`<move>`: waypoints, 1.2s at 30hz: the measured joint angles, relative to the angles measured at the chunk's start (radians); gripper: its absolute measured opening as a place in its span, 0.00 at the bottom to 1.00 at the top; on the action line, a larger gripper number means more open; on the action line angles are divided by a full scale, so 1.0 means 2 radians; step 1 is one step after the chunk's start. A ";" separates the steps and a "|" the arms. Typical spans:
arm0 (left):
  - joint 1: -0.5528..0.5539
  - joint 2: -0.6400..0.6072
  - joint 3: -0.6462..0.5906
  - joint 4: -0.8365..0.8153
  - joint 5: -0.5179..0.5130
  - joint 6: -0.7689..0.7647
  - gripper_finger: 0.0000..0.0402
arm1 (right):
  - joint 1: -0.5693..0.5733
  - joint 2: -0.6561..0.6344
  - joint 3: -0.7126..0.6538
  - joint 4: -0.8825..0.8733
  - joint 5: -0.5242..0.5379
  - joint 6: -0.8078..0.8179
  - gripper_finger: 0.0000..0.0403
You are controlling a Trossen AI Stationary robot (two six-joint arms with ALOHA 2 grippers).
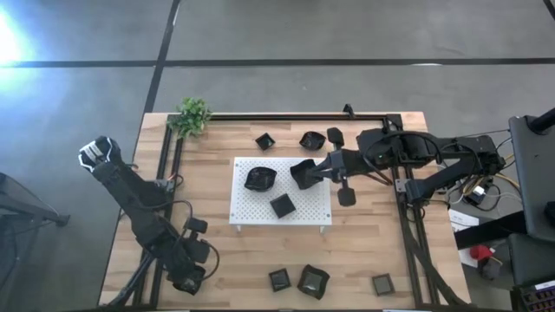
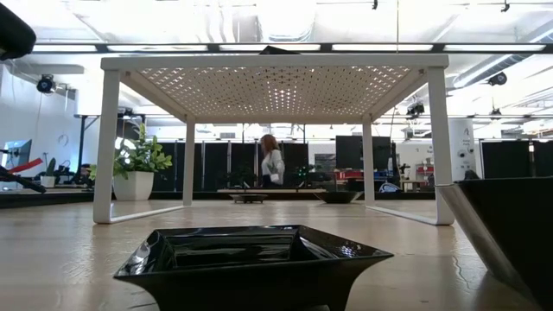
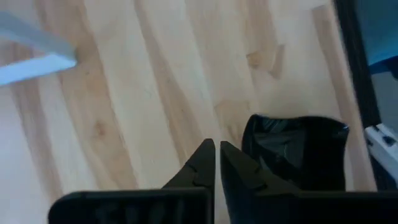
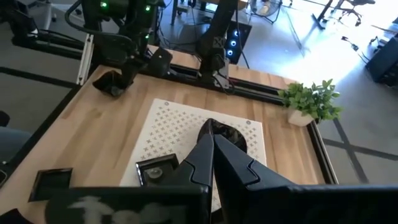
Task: Pick & Place Mini shaped plates
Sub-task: Stack the black distorted square plate on top of the black distorted square plate on the shelf
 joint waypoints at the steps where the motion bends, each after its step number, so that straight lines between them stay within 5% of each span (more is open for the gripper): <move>1: 0.000 0.000 -0.002 0.005 0.000 0.004 0.06 | 0.000 0.000 0.000 0.000 0.000 0.001 0.02; 11: -0.003 0.000 -0.044 0.072 0.026 0.006 0.18 | 0.000 0.000 0.000 0.000 0.000 0.005 0.02; 36: -0.003 0.000 -0.151 0.222 0.093 -0.064 0.19 | 0.000 0.001 0.000 -0.013 0.000 0.005 0.02</move>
